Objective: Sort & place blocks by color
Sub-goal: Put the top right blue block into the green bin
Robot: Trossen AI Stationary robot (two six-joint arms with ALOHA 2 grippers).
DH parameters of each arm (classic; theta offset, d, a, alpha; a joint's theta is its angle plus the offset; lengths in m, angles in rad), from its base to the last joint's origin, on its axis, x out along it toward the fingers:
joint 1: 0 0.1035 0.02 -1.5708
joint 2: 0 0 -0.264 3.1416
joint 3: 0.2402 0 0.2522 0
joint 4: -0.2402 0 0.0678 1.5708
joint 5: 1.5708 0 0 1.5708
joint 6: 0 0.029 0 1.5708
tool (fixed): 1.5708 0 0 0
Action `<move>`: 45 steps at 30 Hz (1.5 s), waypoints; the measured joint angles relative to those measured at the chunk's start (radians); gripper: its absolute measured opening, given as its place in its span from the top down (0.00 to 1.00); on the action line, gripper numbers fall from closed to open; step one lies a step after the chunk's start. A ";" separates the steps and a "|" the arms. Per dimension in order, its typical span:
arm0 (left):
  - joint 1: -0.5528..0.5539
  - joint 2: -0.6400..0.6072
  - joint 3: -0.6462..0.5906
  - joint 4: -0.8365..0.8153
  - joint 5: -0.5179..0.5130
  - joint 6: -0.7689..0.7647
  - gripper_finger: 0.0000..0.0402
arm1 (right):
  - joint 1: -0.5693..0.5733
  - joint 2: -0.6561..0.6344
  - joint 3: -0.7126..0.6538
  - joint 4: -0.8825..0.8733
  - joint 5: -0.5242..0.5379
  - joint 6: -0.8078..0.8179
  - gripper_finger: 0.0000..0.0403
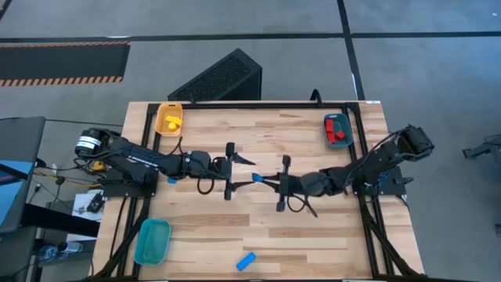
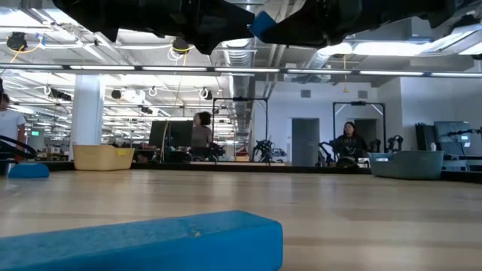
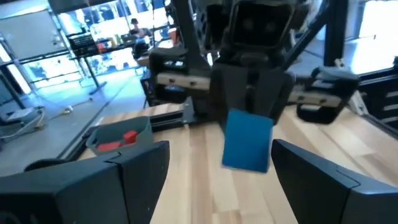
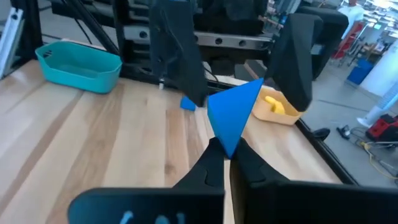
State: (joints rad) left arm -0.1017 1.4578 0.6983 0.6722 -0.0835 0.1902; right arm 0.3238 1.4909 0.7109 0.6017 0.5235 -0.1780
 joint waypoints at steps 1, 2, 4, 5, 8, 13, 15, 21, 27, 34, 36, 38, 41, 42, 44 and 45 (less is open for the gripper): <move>0.000 0.000 0.000 0.003 0.012 0.001 0.32 | -0.006 0.000 0.000 0.000 -0.002 -0.004 0.98; -0.001 0.000 0.000 0.003 0.021 0.002 0.32 | -0.012 0.000 0.000 0.002 -0.002 -0.004 0.98; -0.002 0.000 0.000 0.003 0.027 0.003 0.32 | -0.022 0.000 0.000 0.015 -0.003 -0.007 0.98; -0.002 0.000 0.000 0.004 0.026 0.004 0.33 | -0.026 0.000 0.000 0.022 -0.004 -0.008 0.98; 0.000 0.000 0.000 -0.001 0.025 0.009 0.38 | -0.036 0.000 0.000 0.036 -0.030 -0.014 0.98; -0.001 0.000 0.000 0.017 0.026 0.011 0.49 | -0.045 0.000 0.014 0.033 -0.054 -0.014 0.98; -0.001 0.000 0.000 0.027 0.026 0.012 0.53 | -0.045 0.002 0.018 0.033 -0.055 -0.014 0.98; -0.001 0.000 0.000 0.028 0.025 0.035 0.70 | -0.045 0.002 0.018 0.029 -0.058 -0.014 0.97; -0.004 -0.001 0.000 0.028 0.047 0.056 0.89 | -0.046 0.004 0.017 0.022 -0.088 -0.019 0.97; -0.003 -0.001 0.001 0.033 0.033 0.053 0.95 | -0.046 0.004 0.017 0.027 -0.070 -0.006 0.89; -0.003 -0.001 0.001 0.033 0.028 0.053 0.95 | -0.047 0.004 0.017 0.028 -0.069 -0.006 0.87; -0.003 -0.001 0.001 0.032 0.028 0.053 0.95 | -0.047 0.004 0.017 0.029 -0.069 -0.004 0.87; -0.003 -0.001 0.001 0.031 0.027 0.053 0.95 | -0.047 0.004 0.017 0.029 -0.069 -0.003 0.87; -0.003 -0.001 0.001 0.030 0.026 0.053 0.95 | -0.047 0.004 0.017 0.027 -0.069 -0.002 0.87; -0.003 -0.001 0.001 0.028 0.026 0.053 0.95 | -0.046 0.004 0.017 0.023 -0.069 0.009 0.87; -0.003 -0.001 0.001 0.026 0.026 0.053 0.95 | -0.046 0.004 0.017 0.015 -0.063 0.015 0.87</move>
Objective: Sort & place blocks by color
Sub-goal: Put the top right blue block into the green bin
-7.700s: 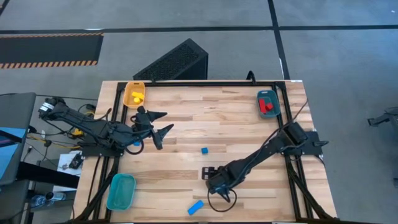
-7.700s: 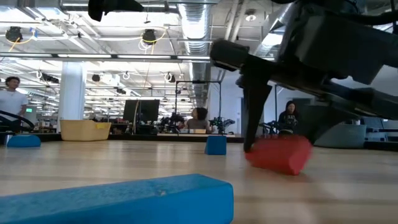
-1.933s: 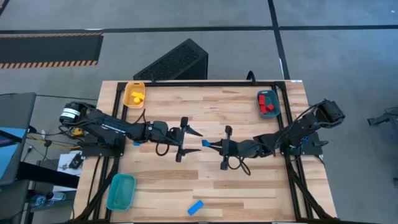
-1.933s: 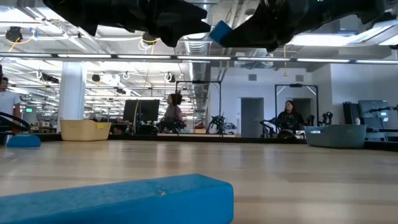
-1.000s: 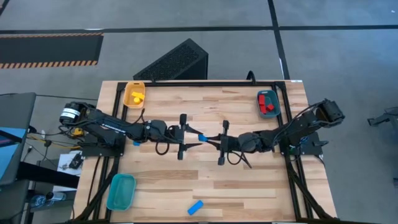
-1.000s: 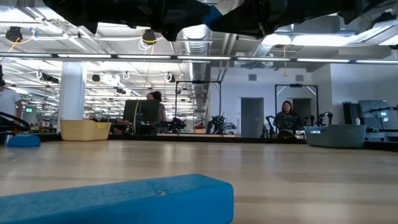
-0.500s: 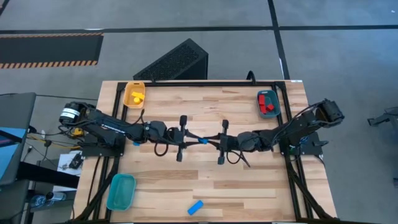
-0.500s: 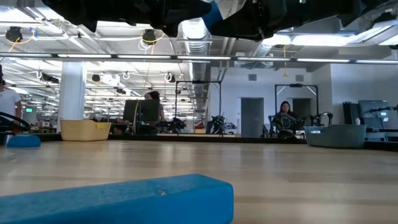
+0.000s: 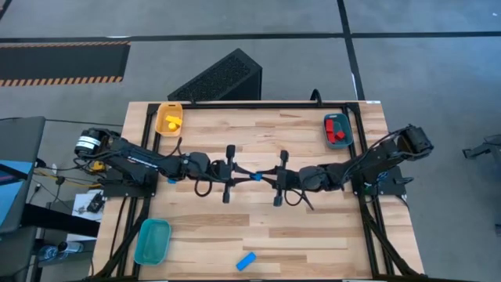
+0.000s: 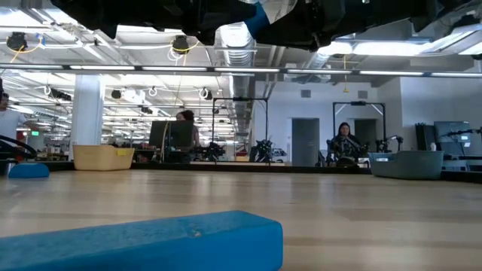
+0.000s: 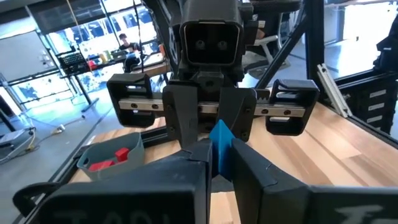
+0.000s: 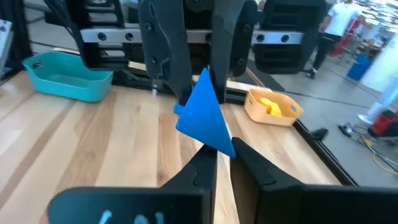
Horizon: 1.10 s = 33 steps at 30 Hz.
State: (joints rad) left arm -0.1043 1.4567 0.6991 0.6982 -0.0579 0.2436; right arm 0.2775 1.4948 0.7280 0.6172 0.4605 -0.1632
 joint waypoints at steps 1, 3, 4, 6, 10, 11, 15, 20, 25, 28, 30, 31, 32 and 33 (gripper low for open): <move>0.001 0.000 0.000 -0.003 -0.003 0.000 0.95 | 0.001 0.000 0.000 -0.012 0.017 0.005 0.87; 0.002 0.000 0.000 -0.014 -0.017 -0.001 0.95 | 0.004 -0.002 0.002 -0.045 0.062 0.019 0.86; 0.002 -0.003 -0.001 -0.021 -0.029 0.000 0.95 | 0.004 -0.002 0.002 -0.067 0.087 0.031 0.86; 0.004 -0.008 -0.002 -0.024 -0.062 -0.001 0.95 | 0.005 -0.002 0.002 -0.117 0.122 0.056 0.86; 0.003 -0.031 -0.002 -0.086 -0.115 -0.002 0.95 | 0.002 -0.002 0.002 -0.193 0.163 0.109 0.86; 0.003 -0.038 -0.002 -0.104 -0.124 -0.009 0.95 | -0.003 -0.002 0.002 -0.214 0.174 0.120 0.86; 0.001 -0.089 -0.001 -0.209 -0.167 -0.055 0.95 | -0.049 -0.002 0.001 -0.365 0.216 0.218 0.86; -0.033 -0.201 -0.001 -0.530 -0.323 -0.176 0.95 | -0.140 -0.002 -0.100 -0.297 0.068 0.339 0.86; -0.113 -0.377 -0.002 -0.857 -0.425 -0.383 0.95 | -0.215 -0.002 -0.245 0.038 -0.225 0.402 0.86; -0.182 -0.470 0.000 -1.004 -0.427 -0.574 0.95 | -0.234 -0.002 -0.274 0.092 -0.255 0.408 0.86; -0.247 -0.512 0.000 -1.115 -0.427 -0.694 0.95 | -0.235 -0.002 -0.273 0.090 -0.256 0.394 0.86; -0.280 -0.531 0.000 -1.175 -0.419 -0.757 0.95 | -0.235 -0.002 -0.274 0.089 -0.257 0.381 0.86; -0.313 -0.547 -0.001 -1.227 -0.397 -0.839 0.95 | -0.234 -0.002 -0.274 0.089 -0.257 0.365 0.86; -0.346 -0.562 -0.001 -1.274 -0.369 -0.926 0.95 | -0.234 -0.002 -0.274 0.088 -0.258 0.346 0.86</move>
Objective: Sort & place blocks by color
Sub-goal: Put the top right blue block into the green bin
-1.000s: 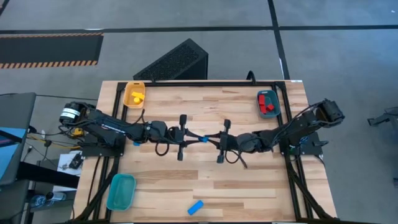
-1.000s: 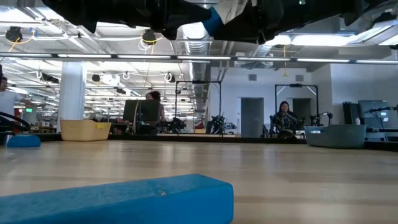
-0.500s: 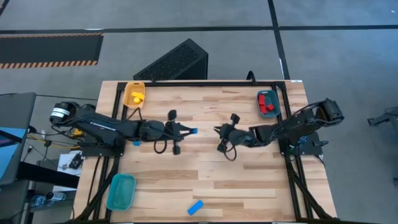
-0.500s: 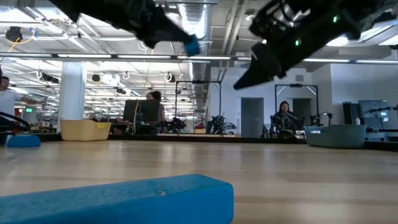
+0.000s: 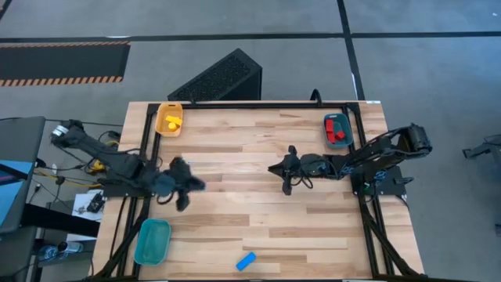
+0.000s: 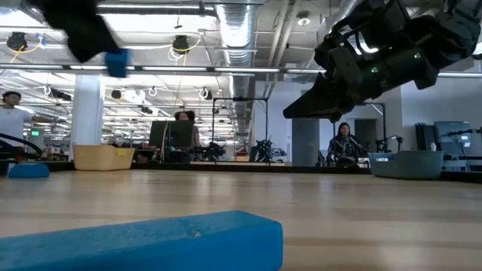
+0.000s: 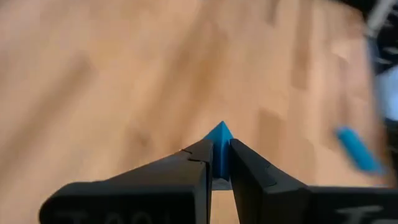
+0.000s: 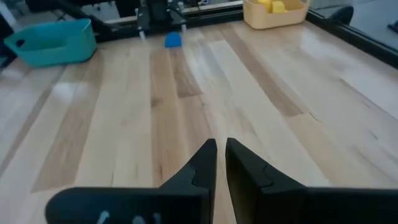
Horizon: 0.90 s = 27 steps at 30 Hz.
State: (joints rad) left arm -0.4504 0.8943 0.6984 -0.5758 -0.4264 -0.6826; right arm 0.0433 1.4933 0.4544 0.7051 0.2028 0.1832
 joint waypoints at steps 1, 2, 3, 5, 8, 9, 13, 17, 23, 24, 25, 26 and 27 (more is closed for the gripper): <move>-0.035 -0.012 0.000 -0.038 0.028 -0.103 0.95 | 0.000 0.000 0.000 -0.002 0.000 -0.017 0.86; -0.075 -0.017 0.000 -0.066 0.048 -0.202 0.95 | 0.002 0.000 0.000 -0.003 0.000 -0.026 0.86; -0.118 -0.017 0.000 -0.089 0.067 -0.300 0.96 | 0.003 0.000 0.000 -0.005 0.000 -0.030 0.86; -0.207 -0.005 0.000 -0.128 0.122 -0.464 0.98 | 0.008 0.000 0.000 -0.021 -0.009 -0.028 0.86; -0.309 0.038 0.000 -0.161 0.206 -0.676 0.99 | 0.012 0.000 0.000 -0.061 -0.035 -0.034 0.86; -0.335 0.054 0.000 -0.163 0.239 -0.734 0.98 | 0.015 0.000 0.000 -0.070 -0.037 -0.045 0.86; -0.408 0.104 0.000 -0.188 0.358 -0.903 0.98 | 0.005 0.000 0.000 -0.053 -0.036 -0.124 0.86; -0.455 0.142 0.000 -0.202 0.474 -1.047 0.98 | -0.020 0.000 0.000 -0.010 -0.036 -0.158 0.86; -0.512 0.197 0.000 -0.210 0.574 -1.187 0.98 | -0.076 0.000 0.000 0.020 -0.044 -0.188 0.86; -0.521 0.206 0.000 -0.209 0.578 -1.199 0.98 | -0.086 0.000 0.000 0.027 -0.044 -0.188 0.86; -0.529 0.214 0.000 -0.210 0.578 -1.208 0.98 | -0.095 0.000 0.000 0.032 -0.044 -0.189 0.86; -0.536 0.221 0.000 -0.210 0.578 -1.214 0.98 | -0.106 0.000 0.000 0.038 -0.045 -0.191 0.86; -0.542 0.225 0.000 -0.210 0.579 -1.221 0.98 | -0.115 0.000 0.000 0.042 -0.045 -0.192 0.86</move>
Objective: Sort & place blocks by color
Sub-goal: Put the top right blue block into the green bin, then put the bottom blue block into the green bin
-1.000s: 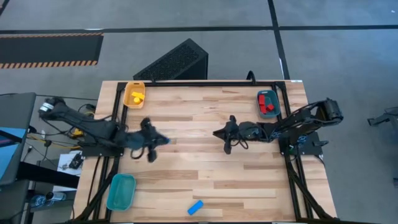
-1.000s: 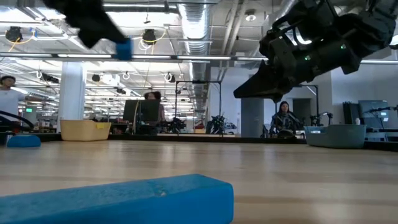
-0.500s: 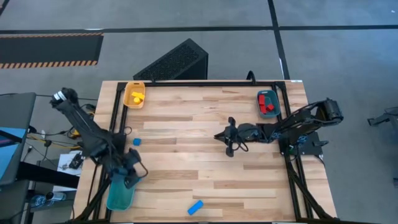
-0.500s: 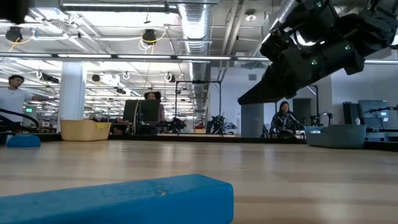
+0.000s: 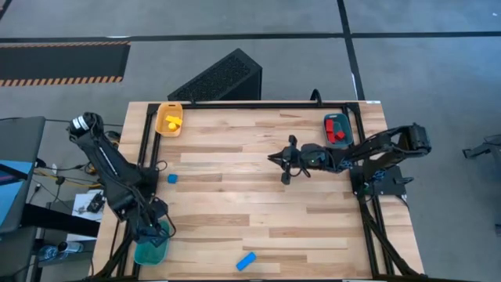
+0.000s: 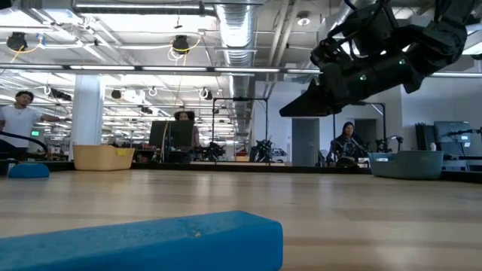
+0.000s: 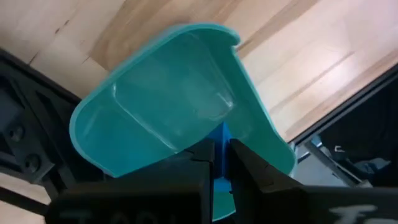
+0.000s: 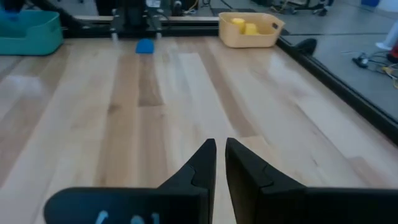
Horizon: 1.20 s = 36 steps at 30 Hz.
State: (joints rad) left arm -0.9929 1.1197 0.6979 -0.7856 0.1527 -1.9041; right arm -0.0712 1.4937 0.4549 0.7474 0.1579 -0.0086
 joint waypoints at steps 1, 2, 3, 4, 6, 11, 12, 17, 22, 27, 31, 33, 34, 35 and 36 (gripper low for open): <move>-0.007 0.005 0.000 -0.001 0.000 -0.009 0.98 | -0.009 0.000 0.000 0.001 0.000 0.000 0.86; -0.011 0.009 0.000 -0.003 -0.001 -0.020 0.97 | -0.018 0.000 0.000 0.001 -0.001 0.000 0.86; -0.016 0.012 0.000 -0.006 -0.001 -0.027 0.96 | -0.026 0.000 0.000 0.001 -0.003 0.000 0.86; -0.019 0.012 0.000 -0.007 0.000 -0.031 0.95 | -0.032 0.000 0.000 0.001 -0.003 0.000 0.86; -0.024 0.013 0.000 -0.013 -0.001 -0.044 0.91 | -0.042 0.000 0.000 -0.002 -0.007 0.000 0.86; -0.024 0.013 0.000 -0.036 -0.002 -0.073 0.77 | -0.058 0.000 0.000 0.000 -0.072 0.000 0.86; -0.024 0.013 0.000 -0.047 -0.002 -0.073 0.74 | -0.060 0.000 0.000 0.001 -0.080 0.000 0.86; -0.024 0.012 0.000 -0.121 -0.002 -0.073 0.62 | -0.061 0.000 0.000 0.001 -0.082 0.004 0.86; -0.006 0.012 0.000 -0.127 -0.005 -0.043 0.59 | -0.060 0.000 0.000 0.001 -0.082 0.008 0.86; 0.038 0.012 0.000 -0.125 -0.007 0.001 0.60 | -0.060 0.000 0.000 0.001 -0.082 0.008 0.86; 0.084 0.012 0.000 -0.121 0.001 0.056 0.60 | -0.057 0.000 0.000 0.001 -0.082 0.001 0.86; 0.111 0.012 0.000 -0.121 0.005 0.085 0.60 | -0.050 0.000 0.000 0.001 -0.082 0.000 0.86; 0.124 0.012 0.000 -0.121 0.005 0.101 0.60 | -0.043 0.000 0.000 0.001 -0.085 0.000 0.86; 0.138 0.012 0.000 -0.121 0.005 0.118 0.60 | -0.037 0.000 0.000 0.001 -0.093 -0.004 0.86; 0.150 0.012 0.000 -0.121 0.007 0.138 0.60 | -0.031 0.000 0.000 0.001 -0.104 -0.018 0.86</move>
State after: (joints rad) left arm -0.8425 1.1316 0.6979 -0.9069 0.1598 -1.7665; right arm -0.1025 1.4937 0.4549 0.7487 0.0538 -0.0269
